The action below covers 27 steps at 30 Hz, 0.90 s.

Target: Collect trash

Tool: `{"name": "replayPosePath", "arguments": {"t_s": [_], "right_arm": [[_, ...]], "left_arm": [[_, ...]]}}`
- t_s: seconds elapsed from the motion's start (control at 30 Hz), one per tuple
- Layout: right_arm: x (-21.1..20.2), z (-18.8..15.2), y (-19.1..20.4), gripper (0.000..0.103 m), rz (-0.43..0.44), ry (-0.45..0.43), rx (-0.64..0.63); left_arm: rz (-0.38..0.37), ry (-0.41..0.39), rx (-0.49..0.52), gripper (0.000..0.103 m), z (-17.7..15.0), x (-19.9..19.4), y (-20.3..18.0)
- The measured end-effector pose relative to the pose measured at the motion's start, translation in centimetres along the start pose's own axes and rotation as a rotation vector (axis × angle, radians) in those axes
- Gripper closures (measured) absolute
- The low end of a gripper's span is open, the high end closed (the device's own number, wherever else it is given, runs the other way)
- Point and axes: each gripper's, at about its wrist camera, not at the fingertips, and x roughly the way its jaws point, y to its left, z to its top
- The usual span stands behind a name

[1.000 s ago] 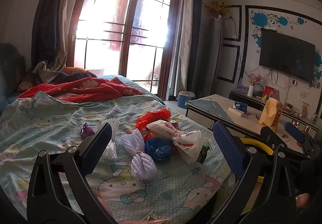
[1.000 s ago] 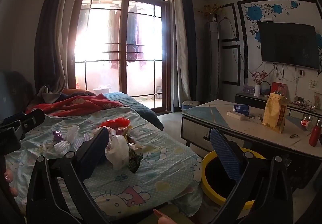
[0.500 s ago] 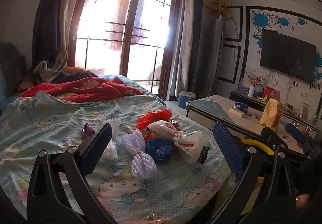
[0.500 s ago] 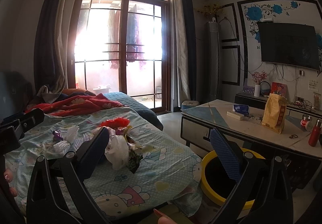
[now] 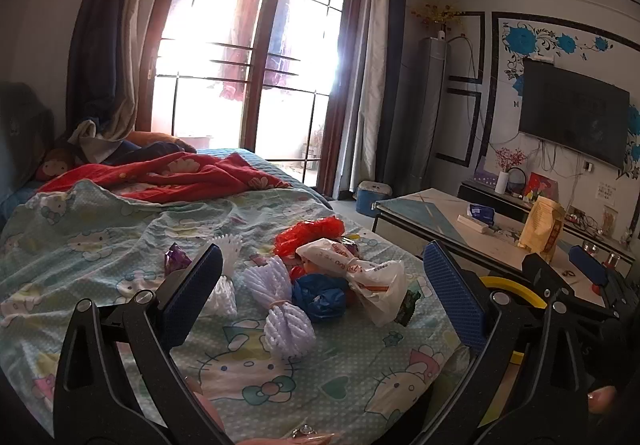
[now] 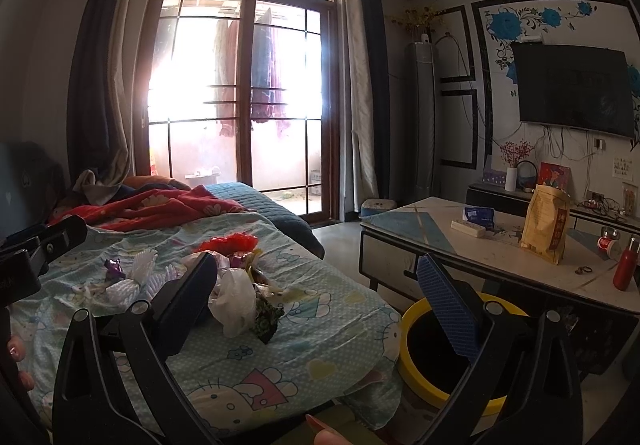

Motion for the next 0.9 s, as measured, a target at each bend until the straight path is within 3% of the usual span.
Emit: {"name": "replayPosePath", "arguments": {"t_s": [0.47,0.9], "right_arm": [[0.3,0.0,0.5,0.006,0.033,0.018,-0.015],[1.7,0.1,4.1,0.006,0.172,0.103,-0.100]], "left_arm": [[0.010,0.007,-0.009,0.010,-0.1,0.0,0.8],[0.104,0.047,-0.084,0.010,0.3,1.4,4.6]]}}
